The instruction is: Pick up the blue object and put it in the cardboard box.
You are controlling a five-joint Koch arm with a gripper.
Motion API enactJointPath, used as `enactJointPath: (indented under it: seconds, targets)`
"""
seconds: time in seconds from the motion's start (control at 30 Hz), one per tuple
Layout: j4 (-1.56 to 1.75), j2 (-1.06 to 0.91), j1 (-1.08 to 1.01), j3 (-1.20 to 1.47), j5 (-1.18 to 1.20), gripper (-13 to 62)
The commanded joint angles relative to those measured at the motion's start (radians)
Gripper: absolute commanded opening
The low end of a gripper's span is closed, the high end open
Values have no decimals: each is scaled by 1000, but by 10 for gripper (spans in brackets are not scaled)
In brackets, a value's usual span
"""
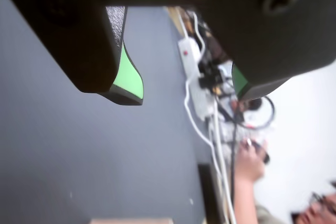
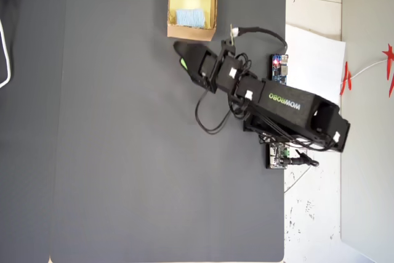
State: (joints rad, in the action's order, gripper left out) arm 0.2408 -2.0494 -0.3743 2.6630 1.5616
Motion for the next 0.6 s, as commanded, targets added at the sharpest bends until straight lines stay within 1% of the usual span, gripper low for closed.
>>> enactJointPath:
  seconds: [0.0, 0.57]
  targets:
    - [115, -49, 61, -11, 29, 341]
    - [104, -311, 327, 425, 41, 340]
